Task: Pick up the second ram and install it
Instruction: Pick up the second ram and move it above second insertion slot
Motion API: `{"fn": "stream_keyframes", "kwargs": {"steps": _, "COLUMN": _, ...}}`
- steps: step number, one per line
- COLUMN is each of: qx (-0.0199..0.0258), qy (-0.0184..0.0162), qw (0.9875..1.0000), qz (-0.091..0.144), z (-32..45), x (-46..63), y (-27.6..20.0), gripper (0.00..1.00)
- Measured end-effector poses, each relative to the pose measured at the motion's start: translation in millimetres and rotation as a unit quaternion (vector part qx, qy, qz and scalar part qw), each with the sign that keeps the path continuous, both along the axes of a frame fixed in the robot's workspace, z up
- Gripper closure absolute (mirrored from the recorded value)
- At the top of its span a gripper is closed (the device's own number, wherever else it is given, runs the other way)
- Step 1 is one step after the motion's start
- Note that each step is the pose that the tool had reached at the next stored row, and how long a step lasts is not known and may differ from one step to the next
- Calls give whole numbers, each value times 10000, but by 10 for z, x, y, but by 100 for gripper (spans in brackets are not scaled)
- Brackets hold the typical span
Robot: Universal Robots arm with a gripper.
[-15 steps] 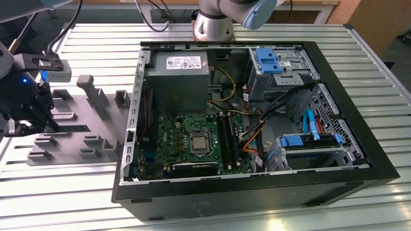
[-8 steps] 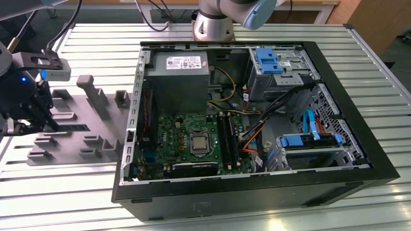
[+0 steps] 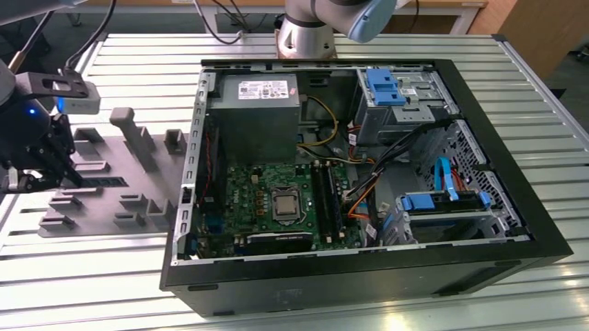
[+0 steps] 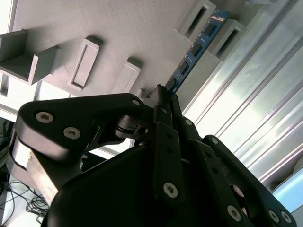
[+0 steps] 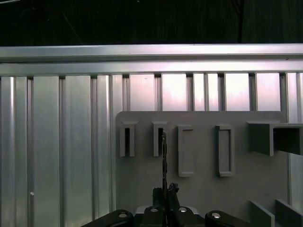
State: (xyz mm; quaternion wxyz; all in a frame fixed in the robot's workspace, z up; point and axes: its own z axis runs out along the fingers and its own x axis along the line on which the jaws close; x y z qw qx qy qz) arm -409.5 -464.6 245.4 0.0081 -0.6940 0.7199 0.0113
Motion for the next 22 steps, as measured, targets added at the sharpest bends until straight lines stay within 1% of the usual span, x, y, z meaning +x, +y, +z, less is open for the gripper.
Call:
{"fn": "stream_keyframes", "kwargs": {"steps": 15, "qx": 0, "qy": -1, "qw": 10000, "qz": 0, "z": 87, "x": 0, "y": 2, "gripper": 86}}
{"fn": "stream_keyframes", "kwargs": {"steps": 22, "qx": -1, "qy": 0, "qw": 10000, "qz": 0, "z": 96, "x": 0, "y": 2, "gripper": 86}}
